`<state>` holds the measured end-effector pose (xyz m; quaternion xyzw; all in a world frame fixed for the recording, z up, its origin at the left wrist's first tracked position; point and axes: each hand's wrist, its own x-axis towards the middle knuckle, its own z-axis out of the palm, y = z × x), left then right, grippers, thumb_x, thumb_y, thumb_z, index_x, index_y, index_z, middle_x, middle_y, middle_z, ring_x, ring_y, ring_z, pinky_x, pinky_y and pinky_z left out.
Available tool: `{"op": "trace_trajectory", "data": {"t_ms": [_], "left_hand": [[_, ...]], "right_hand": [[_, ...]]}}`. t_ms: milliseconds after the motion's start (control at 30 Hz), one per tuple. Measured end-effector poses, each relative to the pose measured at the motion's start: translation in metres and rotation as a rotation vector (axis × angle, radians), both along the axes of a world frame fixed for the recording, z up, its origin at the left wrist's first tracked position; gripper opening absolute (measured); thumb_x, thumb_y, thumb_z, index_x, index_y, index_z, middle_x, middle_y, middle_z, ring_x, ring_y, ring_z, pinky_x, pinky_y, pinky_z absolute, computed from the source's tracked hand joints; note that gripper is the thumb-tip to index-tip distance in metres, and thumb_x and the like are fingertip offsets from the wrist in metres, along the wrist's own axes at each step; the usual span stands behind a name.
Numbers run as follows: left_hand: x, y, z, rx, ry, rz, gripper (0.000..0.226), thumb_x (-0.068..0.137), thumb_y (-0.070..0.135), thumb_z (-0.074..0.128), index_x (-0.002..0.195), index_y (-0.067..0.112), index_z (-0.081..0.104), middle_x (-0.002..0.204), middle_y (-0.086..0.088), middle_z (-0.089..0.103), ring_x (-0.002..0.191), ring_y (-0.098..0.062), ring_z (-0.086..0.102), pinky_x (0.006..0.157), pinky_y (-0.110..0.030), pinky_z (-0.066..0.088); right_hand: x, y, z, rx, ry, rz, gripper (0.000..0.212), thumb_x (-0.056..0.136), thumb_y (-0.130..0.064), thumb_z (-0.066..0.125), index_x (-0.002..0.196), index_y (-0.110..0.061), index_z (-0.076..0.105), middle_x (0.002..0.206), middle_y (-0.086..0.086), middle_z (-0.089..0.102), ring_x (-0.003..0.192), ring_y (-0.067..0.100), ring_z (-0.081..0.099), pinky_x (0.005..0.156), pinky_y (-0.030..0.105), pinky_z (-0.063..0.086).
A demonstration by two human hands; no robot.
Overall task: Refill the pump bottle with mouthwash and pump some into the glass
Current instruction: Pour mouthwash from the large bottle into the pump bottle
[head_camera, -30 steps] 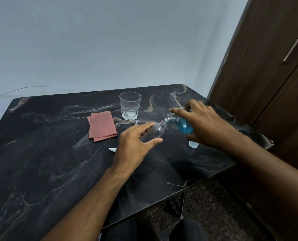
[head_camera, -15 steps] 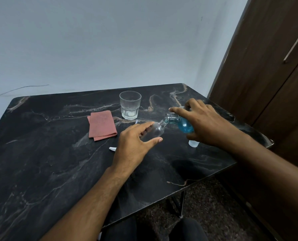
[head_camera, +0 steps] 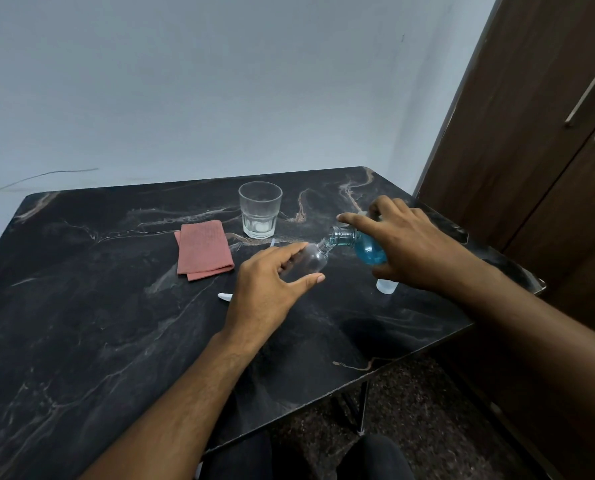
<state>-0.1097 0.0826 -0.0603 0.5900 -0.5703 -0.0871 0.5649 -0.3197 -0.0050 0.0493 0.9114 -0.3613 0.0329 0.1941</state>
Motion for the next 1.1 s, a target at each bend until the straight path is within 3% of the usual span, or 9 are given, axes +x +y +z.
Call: {"op": "trace_trajectory", "data": {"t_ms": [1100], "left_hand": [[0.0003, -0.0006, 0.0003, -0.013, -0.008, -0.008, 0.060, 0.071, 0.043, 0.091, 0.127, 0.036, 0.071, 0.098, 0.017, 0.073, 0.092, -0.001, 0.066, 0.082, -0.013, 0.053]], "right_hand": [[0.0006, -0.0033, 0.0010, -0.015, 0.019, 0.009, 0.109, 0.070, -0.038, 0.087, 0.154, -0.040, 0.018, 0.131, 0.007, 0.039, 0.117, 0.024, 0.043, 0.095, 0.043, 0.043]]}}
